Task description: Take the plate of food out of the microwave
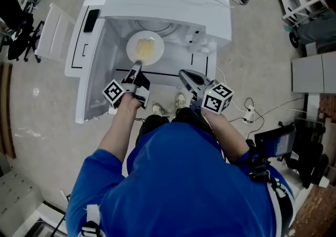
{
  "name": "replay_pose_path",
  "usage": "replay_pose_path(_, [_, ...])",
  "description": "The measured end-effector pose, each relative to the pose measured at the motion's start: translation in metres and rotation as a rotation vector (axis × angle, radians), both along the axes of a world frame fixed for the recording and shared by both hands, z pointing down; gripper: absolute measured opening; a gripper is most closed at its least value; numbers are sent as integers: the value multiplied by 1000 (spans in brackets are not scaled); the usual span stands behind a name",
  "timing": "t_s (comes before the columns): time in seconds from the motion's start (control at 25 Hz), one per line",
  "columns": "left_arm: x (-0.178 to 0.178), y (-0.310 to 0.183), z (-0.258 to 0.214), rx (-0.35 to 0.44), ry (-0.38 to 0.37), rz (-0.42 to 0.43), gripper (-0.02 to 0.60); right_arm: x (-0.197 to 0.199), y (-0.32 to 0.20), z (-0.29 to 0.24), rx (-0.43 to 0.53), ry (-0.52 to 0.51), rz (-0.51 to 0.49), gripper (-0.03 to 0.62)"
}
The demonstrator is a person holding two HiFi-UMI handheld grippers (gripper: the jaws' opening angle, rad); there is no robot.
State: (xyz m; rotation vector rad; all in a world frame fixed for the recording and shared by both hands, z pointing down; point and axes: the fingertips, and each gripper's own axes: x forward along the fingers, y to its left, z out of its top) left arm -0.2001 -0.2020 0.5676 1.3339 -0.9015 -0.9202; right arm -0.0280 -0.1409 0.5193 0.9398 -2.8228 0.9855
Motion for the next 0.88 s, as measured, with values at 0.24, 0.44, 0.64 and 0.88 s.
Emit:
replay_pose_path(0.24, [0, 29, -4, 28, -11, -12, 18, 15, 9, -5, -7, -61, 46, -8])
replay_pose_path(0.44, [6, 57, -14, 46, -13, -54, 18, 27, 24, -11, 18, -66, 9, -8])
replay_pose_path(0.64, [16, 98, -24, 53, -25, -99, 17, 47, 53, -23, 37, -56, -21, -8])
replay_pose_path(0.88, [41, 151, -28, 51, -26, -128, 17, 79, 91, -17, 38, -81, -21, -8])
